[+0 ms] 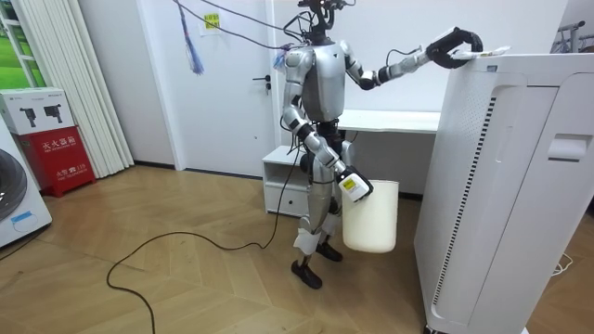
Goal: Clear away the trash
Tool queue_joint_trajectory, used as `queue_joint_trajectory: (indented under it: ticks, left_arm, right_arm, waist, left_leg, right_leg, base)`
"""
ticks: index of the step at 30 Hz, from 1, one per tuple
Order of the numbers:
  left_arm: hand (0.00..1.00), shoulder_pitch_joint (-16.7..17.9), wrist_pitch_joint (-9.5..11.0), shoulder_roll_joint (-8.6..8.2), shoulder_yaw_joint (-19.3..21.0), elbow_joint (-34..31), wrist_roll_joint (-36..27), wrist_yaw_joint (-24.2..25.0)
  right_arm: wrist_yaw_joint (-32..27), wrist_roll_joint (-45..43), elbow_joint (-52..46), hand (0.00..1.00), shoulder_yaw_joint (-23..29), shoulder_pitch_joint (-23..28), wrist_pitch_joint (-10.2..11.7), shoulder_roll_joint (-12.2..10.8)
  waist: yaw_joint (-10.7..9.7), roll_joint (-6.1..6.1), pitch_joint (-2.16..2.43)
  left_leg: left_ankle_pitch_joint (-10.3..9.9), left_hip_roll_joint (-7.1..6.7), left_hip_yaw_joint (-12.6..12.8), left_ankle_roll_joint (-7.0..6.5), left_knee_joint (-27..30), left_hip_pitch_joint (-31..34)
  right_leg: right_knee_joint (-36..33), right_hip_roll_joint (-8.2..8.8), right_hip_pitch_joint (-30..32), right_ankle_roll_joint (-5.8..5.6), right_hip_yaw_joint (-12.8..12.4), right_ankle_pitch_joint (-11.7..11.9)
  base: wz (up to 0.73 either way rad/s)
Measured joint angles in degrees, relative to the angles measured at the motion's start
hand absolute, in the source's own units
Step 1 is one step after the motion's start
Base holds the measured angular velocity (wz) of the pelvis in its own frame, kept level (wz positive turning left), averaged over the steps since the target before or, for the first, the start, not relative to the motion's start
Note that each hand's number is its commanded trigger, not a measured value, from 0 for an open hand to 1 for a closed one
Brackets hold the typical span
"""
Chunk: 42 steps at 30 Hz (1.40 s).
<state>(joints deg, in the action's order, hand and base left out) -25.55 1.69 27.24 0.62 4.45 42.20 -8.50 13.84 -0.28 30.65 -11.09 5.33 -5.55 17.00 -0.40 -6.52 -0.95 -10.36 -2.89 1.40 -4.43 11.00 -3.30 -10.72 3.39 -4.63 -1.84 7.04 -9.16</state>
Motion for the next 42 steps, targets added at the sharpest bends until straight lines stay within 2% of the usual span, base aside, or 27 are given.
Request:
queue_joint_trajectory:
  ticks: [2,3,4,7,10,11,13,15,17,21,24,28,30,34,38,42]
  left_arm:
    - [1.00,-0.6,0.0,-0.09,0.3,-0.3,-3.4,-1.4]
    - [1.00,-0.6,-0.2,-0.09,0.4,-0.6,-4.5,-1.5]
    - [1.00,-0.6,-0.6,-0.08,0.4,-2.1,-6.0,-1.7]
    - [1.00,-0.4,-0.9,-0.07,0.2,-6.4,-10.2,-2.1]
    - [1.00,0.0,-1.1,-0.26,-1.0,-10.5,-13.0,-2.0]
    - [1.00,0.1,-1.1,-0.46,-1.0,-11.5,-13.5,-2.0]
    - [1.00,0.5,-1.0,-2.26,-1.4,-15.6,-15.2,-2.0]
    - [1.00,1.1,-0.3,-2.68,-2.2,-18.1,-16.8,-2.0]
    - [1.00,1.3,0.4,-4.04,-3.2,-20.3,-18.3,-2.0]
    - [1.00,1.6,1.0,-4.36,-4.8,-23.0,-21.1,-0.8]
    - [1.00,2.2,3.0,-4.58,-5.9,-25.2,-23.6,1.2]
    - [1.00,4.1,5.5,-6.23,-5.9,-28.4,-25.4,4.5]
    - [1.00,4.9,6.1,-6.51,-5.9,-30.0,-27.1,6.0]
    - [1.00,7.5,8.4,-7.73,-6.0,-32.7,-31.8,9.4]
    - [1.00,9.3,8.6,-8.08,-6.5,-32.6,-32.9,10.9]
    - [1.00,12.7,8.8,-8.55,-7.8,-32.4,-32.9,11.6]
  right_arm:
    - [-0.3,0.3,0.2,1.00,-0.2,0.0,0.0,0.1]
    - [-0.5,0.4,0.3,1.00,-0.3,-0.1,0.0,0.1]
    - [-0.6,0.4,0.3,1.00,-0.6,-0.2,0.0,0.3]
    - [-0.5,0.4,0.4,1.00,-1.0,-0.2,0.1,0.3]
    - [-0.7,0.4,0.5,1.00,-1.2,-0.2,0.1,0.0]
    - [-0.8,0.4,0.5,1.00,-1.2,-0.2,0.1,-0.1]
    - [-1.2,0.5,0.5,1.00,-1.2,-0.2,0.3,-0.5]
    - [-1.5,0.5,0.5,1.00,-1.2,-0.2,0.7,-1.0]
    - [-2.0,0.5,0.5,1.00,-1.2,-0.3,1.2,-1.3]
    - [-2.4,0.6,2.4,1.00,-1.7,-0.7,2.8,-1.7]
    - [-2.4,0.6,4.5,1.00,-2.3,-0.8,3.3,-1.9]
    - [-1.4,0.6,5.4,1.00,-2.4,-0.7,3.7,-2.2]
    - [-0.5,0.6,5.4,1.00,-2.4,-0.7,3.7,-2.2]
    - [0.1,0.6,5.4,1.00,-2.7,-0.8,3.7,-2.3]
    - [-0.2,0.6,5.2,1.00,-3.5,-0.8,4.6,-2.4]
    - [-0.5,0.9,3.9,1.00,-4.1,-0.8,5.3,-2.4]
  waist:
    - [0.1,0.32,-0.17]
    - [0.2,0.38,-0.13]
    - [0.4,0.08,0.10]
    - [0.7,0.86,0.02]
    - [0.9,1.04,0.09]
    - [0.9,1.07,0.11]
    - [0.9,1.24,0.17]
    - [0.9,1.41,0.26]
    - [1.1,1.57,0.36]
    - [1.2,1.77,0.48]
    - [1.6,1.85,0.52]
    - [1.6,2.20,0.44]
    - [1.8,2.65,0.46]
    - [2.5,3.69,0.86]
    - [2.5,3.96,0.90]
    - [2.9,3.98,0.82]
  left_leg:
    - [0.0,-0.02,-0.1,0.00,-0.1,0.2]
    - [0.0,-0.01,0.0,0.00,0.0,0.4]
    - [0.0,0.00,0.1,0.00,0.5,0.9]
    - [0.0,-0.04,-0.3,0.00,0.6,1.9]
    - [0.0,-0.11,-0.7,0.00,0.7,2.2]
    - [0.0,-0.11,-0.7,0.00,0.7,2.3]
    - [0.0,-0.11,-0.7,0.00,0.7,2.6]
    - [0.0,-0.06,-0.7,0.00,0.7,2.6]
    - [0.0,-0.01,-0.7,0.00,0.6,2.7]
    - [0.0,-0.01,-0.7,0.00,0.7,2.6]
    - [0.0,-0.02,-0.6,0.00,0.7,2.0]
    - [0.1,-0.04,-0.5,0.00,0.9,1.9]
    - [0.1,-0.03,-0.5,0.04,0.8,2.2]
    - [0.2,-0.04,-0.9,0.11,1.6,2.6]
    - [0.2,-0.14,-1.7,0.11,2.2,2.7]
    - [0.2,-0.14,-1.8,0.11,2.1,3.0]
  right_leg:
    - [0.0,0.00,0.3,0.01,-0.2,0.0]
    - [0.0,-0.01,0.7,0.01,-0.3,0.0]
    - [0.0,0.00,1.0,0.01,0.1,0.0]
    - [0.1,0.13,1.8,0.03,1.0,0.0]
    - [0.1,0.23,1.8,0.02,1.1,0.0]
    - [0.1,0.26,1.8,0.02,1.2,0.0]
    - [0.1,0.39,1.8,0.02,1.9,0.0]
    - [0.2,0.43,1.8,0.01,2.2,0.0]
    - [0.2,0.41,1.8,0.01,2.5,0.0]
    - [0.2,0.32,1.6,0.01,2.5,0.0]
    - [0.2,0.39,1.0,0.01,2.5,0.0]
    - [0.1,0.41,0.6,0.01,2.7,0.0]
    - [0.1,0.42,0.8,0.10,2.9,-0.1]
    - [0.1,0.43,0.8,0.16,3.2,-0.1]
    - [0.0,0.54,0.6,0.17,4.0,-0.1]
    - [-0.1,0.52,0.5,0.17,4.3,-0.1]
  base:
    - [-0.02]
    - [-0.04]
    - [0.00]
    - [0.13]
    - [0.15]
    - [0.10]
    - [0.14]
    - [0.07]
    - [0.04]
    - [0.01]
    - [0.00]
    - [-0.01]
    - [0.05]
    - [0.07]
    - [0.11]
    - [0.01]
